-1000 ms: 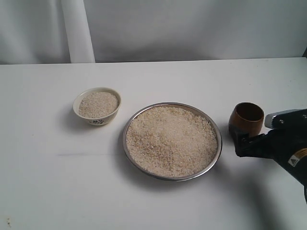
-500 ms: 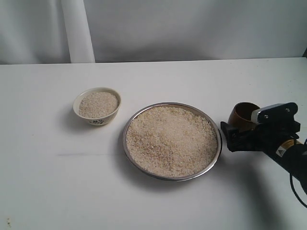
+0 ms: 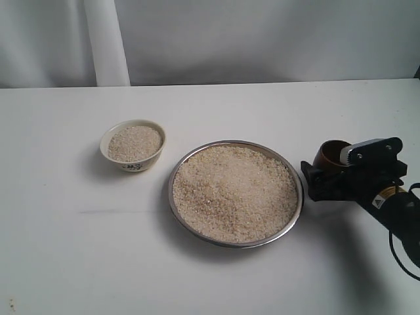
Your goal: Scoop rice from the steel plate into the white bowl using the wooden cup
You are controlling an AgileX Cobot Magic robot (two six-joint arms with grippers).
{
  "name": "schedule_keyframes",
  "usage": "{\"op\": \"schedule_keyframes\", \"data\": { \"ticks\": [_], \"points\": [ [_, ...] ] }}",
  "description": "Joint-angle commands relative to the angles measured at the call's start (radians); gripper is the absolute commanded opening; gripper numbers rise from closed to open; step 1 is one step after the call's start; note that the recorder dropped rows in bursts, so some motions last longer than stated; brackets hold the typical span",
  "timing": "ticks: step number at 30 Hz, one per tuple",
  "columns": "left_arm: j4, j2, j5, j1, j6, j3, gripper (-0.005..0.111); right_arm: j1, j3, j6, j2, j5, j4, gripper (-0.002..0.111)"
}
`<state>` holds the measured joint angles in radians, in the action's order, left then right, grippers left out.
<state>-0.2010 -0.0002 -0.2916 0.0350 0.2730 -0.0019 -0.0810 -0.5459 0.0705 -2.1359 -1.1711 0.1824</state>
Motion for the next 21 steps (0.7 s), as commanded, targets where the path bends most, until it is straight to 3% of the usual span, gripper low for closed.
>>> {"op": "schedule_keyframes", "data": {
  "ticks": [1,7,21],
  "points": [
    [0.005,0.0,0.007,-0.005,0.002,0.002,0.0,0.002,-0.004,0.011,0.0,-0.005,-0.006,0.105],
    [0.005,0.0,0.007,-0.005,0.002,0.002,0.0,0.002,-0.04,0.011,0.0,0.069,0.001,0.105],
    [0.005,0.0,0.007,-0.005,0.006,0.002,0.0,0.002,-0.062,0.008,-0.047,0.034,0.014,0.105]
  ]
}}
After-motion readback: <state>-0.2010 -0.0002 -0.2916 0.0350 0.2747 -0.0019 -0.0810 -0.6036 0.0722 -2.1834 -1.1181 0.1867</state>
